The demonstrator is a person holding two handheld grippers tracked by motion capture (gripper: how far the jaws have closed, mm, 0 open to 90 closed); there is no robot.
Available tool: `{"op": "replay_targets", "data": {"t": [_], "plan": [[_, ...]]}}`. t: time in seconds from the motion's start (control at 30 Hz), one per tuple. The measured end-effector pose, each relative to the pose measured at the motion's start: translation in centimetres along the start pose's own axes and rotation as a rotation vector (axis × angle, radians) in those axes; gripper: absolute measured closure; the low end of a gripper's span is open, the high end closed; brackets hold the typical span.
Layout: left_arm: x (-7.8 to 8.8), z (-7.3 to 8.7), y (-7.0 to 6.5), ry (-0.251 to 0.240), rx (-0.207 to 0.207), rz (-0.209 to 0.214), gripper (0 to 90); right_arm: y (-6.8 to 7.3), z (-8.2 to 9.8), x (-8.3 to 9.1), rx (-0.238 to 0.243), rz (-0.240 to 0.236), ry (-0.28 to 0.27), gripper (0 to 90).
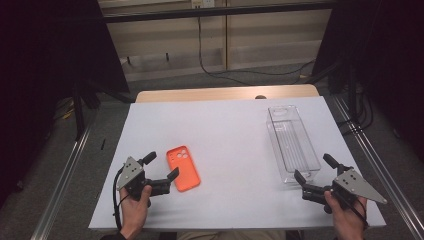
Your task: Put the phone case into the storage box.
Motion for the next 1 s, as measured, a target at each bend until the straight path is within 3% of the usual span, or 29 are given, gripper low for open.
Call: {"op": "replay_targets", "data": {"t": [0.23,0.27,0.4,0.43,0.53,0.9,1.0], "plan": [[-0.5,0.0,0.0,0.006,-0.017,-0.015,1.1,0.0,-0.1,0.1,-0.003,0.0,-0.01,0.0],[-0.7,-0.1,-0.1,0.012,-0.037,-0.002,1.2,0.0,-0.1,0.2,-0.001,-0.001,-0.01,0.0],[-0.9,-0.9,-0.4,-0.016,-0.032,0.016,0.9,-0.1,-0.2,0.2,-0.005,0.005,-0.013,0.0],[-1.1,-1.1,-0.7,-0.027,-0.053,0.016,1.1,-0.1,-0.2,0.1,-0.005,0.007,-0.014,0.0],[-1.4,-1.3,-0.9,-0.024,-0.057,0.029,1.1,-0.1,-0.1,0.1,-0.003,0.006,-0.011,0.0],[-4.0,-1.4,-1.6,-0.03,-0.08,0.045,2.8,-0.1,-0.1,0.0,-0.001,0.004,-0.01,0.0],[-4.9,-1.8,-1.5,-0.037,-0.091,0.027,2.8,0.0,-0.1,0.0,-0.002,0.003,-0.012,0.0]]}}
Point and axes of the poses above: each handheld gripper's, and its own axes: x roughly backward along the jaws, z roughly out of its underside, y roughly to its left, the point moved 5 cm from there along -x, roughly forward along the jaws, and after that the axes turned 5 degrees about y, right-handed, at the moved point
